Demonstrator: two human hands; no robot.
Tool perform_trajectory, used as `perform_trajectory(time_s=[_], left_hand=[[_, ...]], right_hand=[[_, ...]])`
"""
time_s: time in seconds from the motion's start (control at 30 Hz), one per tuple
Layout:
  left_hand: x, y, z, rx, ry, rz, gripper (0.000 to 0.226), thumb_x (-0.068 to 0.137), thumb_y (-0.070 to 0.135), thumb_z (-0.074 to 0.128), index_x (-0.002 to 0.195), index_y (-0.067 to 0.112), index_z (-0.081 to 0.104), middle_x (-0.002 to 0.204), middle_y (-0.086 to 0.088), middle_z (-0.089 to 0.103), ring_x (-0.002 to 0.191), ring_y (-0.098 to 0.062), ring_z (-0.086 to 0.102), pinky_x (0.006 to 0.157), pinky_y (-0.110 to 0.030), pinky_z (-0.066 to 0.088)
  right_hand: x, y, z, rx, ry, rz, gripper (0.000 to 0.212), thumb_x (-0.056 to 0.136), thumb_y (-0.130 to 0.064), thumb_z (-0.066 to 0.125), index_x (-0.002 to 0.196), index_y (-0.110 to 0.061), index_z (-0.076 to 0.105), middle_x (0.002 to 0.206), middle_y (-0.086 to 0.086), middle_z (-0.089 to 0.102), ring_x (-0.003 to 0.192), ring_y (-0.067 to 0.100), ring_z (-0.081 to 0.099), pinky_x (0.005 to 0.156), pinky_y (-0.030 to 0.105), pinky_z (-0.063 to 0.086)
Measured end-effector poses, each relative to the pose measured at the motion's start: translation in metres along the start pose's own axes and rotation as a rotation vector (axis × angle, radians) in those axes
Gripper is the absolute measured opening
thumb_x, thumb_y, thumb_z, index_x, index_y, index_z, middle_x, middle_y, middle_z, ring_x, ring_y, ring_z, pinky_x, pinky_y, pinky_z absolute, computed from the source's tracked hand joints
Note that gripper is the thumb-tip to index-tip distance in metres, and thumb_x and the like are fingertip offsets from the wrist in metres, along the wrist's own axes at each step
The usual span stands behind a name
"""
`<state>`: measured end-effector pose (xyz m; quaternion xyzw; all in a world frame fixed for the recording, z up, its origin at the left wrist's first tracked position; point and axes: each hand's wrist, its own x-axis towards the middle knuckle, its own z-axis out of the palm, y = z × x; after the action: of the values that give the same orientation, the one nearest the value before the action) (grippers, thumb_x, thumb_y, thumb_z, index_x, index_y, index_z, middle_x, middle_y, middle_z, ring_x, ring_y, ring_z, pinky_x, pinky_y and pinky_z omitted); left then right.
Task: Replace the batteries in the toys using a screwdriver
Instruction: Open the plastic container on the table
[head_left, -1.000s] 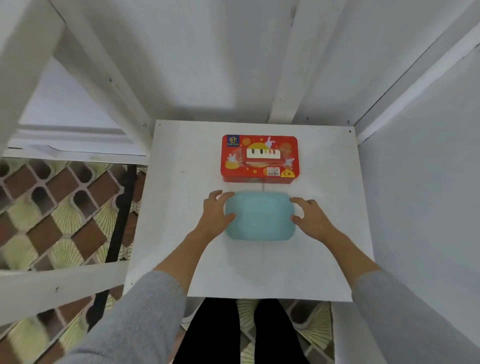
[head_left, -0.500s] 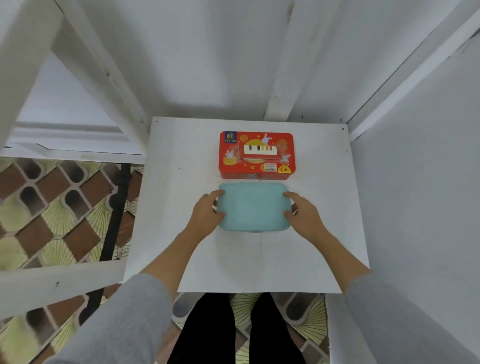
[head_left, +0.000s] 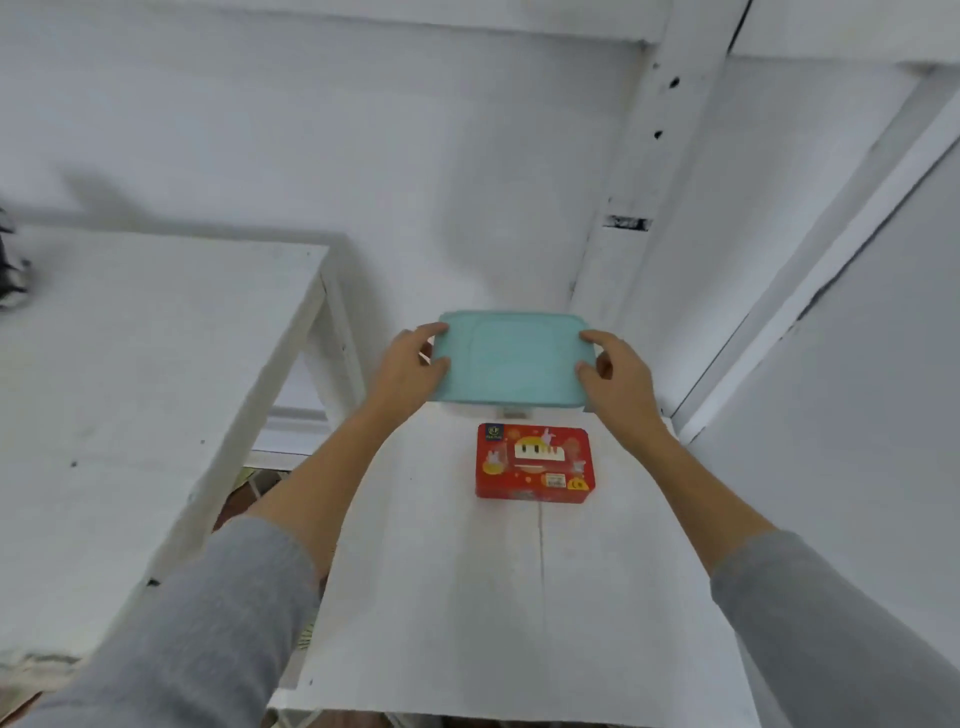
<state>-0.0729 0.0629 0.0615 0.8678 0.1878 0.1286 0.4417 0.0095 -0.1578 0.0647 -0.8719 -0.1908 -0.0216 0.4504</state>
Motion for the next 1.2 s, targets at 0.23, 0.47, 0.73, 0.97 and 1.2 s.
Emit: perform_trajectory(time_s=[0.23, 0.47, 0.73, 0.97, 1.2], left_hand=[[-0.015, 0.023, -0.075, -0.038, 0.128, 0.066, 0.038, 0.092, 0.009, 0.056, 0.130, 0.012, 0.055, 0.103, -0.011, 0.049, 0.084, -0.018, 0.048, 0.081, -0.027, 0.043], [-0.032, -0.006, -0.150, -0.029, 0.174, 0.092, 0.037, 0.093, 0.011, 0.056, 0.130, 0.014, 0.055, 0.104, -0.010, 0.050, 0.089, -0.018, 0.049, 0.083, -0.026, 0.041], [-0.033, -0.099, -0.255, -0.012, 0.163, 0.063, 0.036, 0.093, 0.010, 0.056, 0.129, 0.013, 0.056, 0.101, -0.007, 0.048, 0.088, -0.016, 0.047, 0.081, -0.023, 0.035], [-0.035, -0.178, -0.325, 0.013, 0.115, 0.041, 0.035, 0.093, 0.009, 0.056, 0.128, 0.013, 0.056, 0.101, -0.009, 0.048, 0.086, -0.015, 0.046, 0.080, -0.021, 0.034], [-0.033, -0.219, -0.345, -0.008, 0.061, 0.060, 0.033, 0.092, 0.010, 0.058, 0.125, 0.013, 0.057, 0.094, -0.004, 0.047, 0.079, -0.013, 0.046, 0.076, -0.022, 0.038]], right_hand=[[0.006, -0.068, -0.001, 0.019, -0.038, -0.163, 0.036, 0.091, -0.022, 0.055, 0.125, -0.011, 0.049, 0.087, -0.004, 0.046, 0.076, 0.013, 0.044, 0.070, 0.025, 0.038], [-0.009, -0.129, 0.040, 0.025, -0.079, -0.217, 0.037, 0.091, -0.022, 0.056, 0.125, -0.012, 0.047, 0.075, -0.008, 0.042, 0.068, 0.008, 0.041, 0.062, 0.021, 0.037], [-0.029, -0.203, 0.155, 0.057, -0.138, -0.158, 0.037, 0.090, -0.023, 0.056, 0.124, -0.014, 0.048, 0.076, -0.007, 0.043, 0.068, 0.008, 0.042, 0.062, 0.019, 0.037], [-0.051, -0.245, 0.248, 0.055, -0.166, -0.090, 0.036, 0.089, -0.023, 0.058, 0.123, -0.013, 0.048, 0.073, -0.006, 0.043, 0.066, 0.008, 0.042, 0.060, 0.018, 0.037], [-0.065, -0.262, 0.279, 0.005, -0.191, -0.033, 0.037, 0.090, -0.024, 0.057, 0.125, -0.014, 0.048, 0.077, -0.003, 0.044, 0.068, 0.008, 0.042, 0.062, 0.018, 0.037]])
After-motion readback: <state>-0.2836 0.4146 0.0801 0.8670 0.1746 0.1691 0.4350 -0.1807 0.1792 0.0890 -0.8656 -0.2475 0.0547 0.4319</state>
